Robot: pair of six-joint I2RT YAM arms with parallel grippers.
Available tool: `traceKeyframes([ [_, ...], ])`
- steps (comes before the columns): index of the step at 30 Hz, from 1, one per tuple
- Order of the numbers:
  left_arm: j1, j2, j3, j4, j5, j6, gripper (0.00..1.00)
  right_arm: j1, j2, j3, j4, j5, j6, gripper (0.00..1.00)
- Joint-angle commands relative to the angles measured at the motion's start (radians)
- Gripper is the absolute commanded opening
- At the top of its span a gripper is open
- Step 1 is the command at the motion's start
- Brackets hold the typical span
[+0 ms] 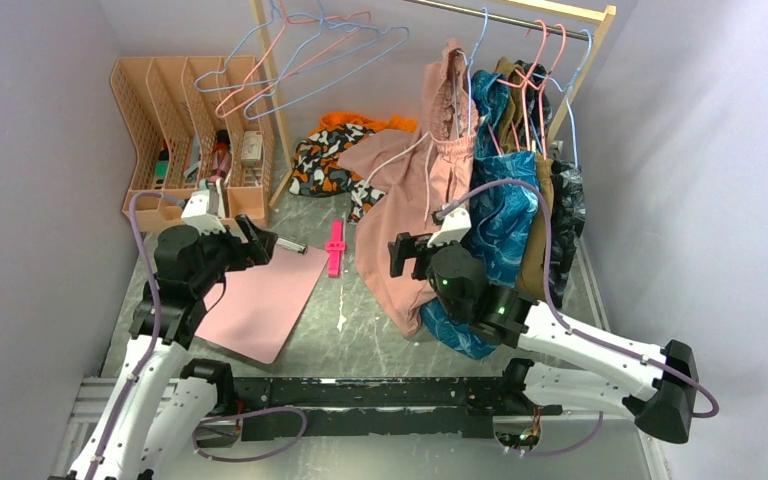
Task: Place the shorts on the hanger
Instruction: Reset both arms
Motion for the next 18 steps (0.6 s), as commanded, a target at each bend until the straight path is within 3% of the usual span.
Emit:
traceKeyframes([
  [1, 0.007, -0.039, 0.015, 0.001, -0.028, 0.004, 0.94, 0.003, -0.044, -0.032, 0.008, 0.052, -0.028, 0.97],
  [8, 0.007, -0.016, 0.015, 0.002, 0.005, 0.014, 0.94, 0.004, -0.102, -0.096, 0.091, 0.057, -0.035, 0.97],
  [18, 0.007, -0.009, 0.010, 0.006, 0.024, 0.027, 0.94, 0.009, -0.098, -0.080, 0.074, 0.120, -0.067, 0.97],
])
